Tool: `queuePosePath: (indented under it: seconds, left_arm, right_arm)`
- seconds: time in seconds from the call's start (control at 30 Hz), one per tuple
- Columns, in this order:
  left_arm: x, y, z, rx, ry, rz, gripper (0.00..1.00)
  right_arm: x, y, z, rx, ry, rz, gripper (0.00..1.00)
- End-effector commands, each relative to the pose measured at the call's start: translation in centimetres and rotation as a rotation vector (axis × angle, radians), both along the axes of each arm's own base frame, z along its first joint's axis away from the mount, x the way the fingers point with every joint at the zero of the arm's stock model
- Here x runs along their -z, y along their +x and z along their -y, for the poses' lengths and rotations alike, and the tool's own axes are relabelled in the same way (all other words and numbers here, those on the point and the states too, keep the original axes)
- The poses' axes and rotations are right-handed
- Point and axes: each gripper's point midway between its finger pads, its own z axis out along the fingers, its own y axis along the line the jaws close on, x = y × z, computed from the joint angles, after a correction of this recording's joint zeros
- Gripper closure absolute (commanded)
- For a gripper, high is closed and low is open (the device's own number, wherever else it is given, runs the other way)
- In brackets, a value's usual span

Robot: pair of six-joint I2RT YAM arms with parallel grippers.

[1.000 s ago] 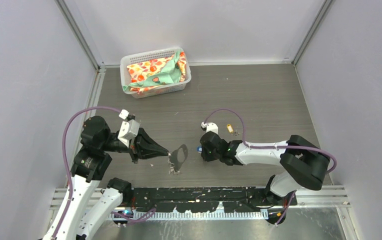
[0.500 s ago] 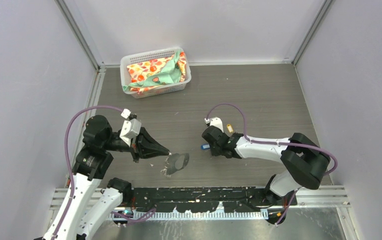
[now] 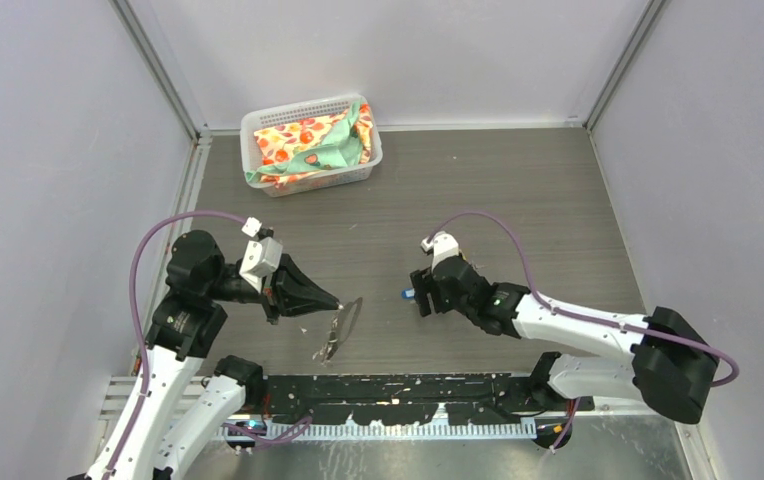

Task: Put the keys on the keyring

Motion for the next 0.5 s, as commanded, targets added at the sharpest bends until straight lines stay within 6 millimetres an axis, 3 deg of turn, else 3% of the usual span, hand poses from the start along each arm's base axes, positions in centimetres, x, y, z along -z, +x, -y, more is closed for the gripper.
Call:
queuePosePath:
  seconds: [0.0,0.13,0.47]
  left_arm:
    - [-0.6,-0.1,0.1,0.011,-0.016,0.032,1.00]
    - [-0.5,-0.1,0.0,0.010,-0.017,0.031,1.00]
    - [-0.5,-0.3,0.0,0.015,-0.019,0.035,1.00]
  right_arm:
    - [2.0,-1.5,-2.0,-0.190,-0.022,0.011,0.28]
    - [3.2,-0.7,-2.3,-0.214,-0.127,0.003,0.43]
    - [3.7,0.8,-3.3,-0.258,-0.224,0.021,0.48]
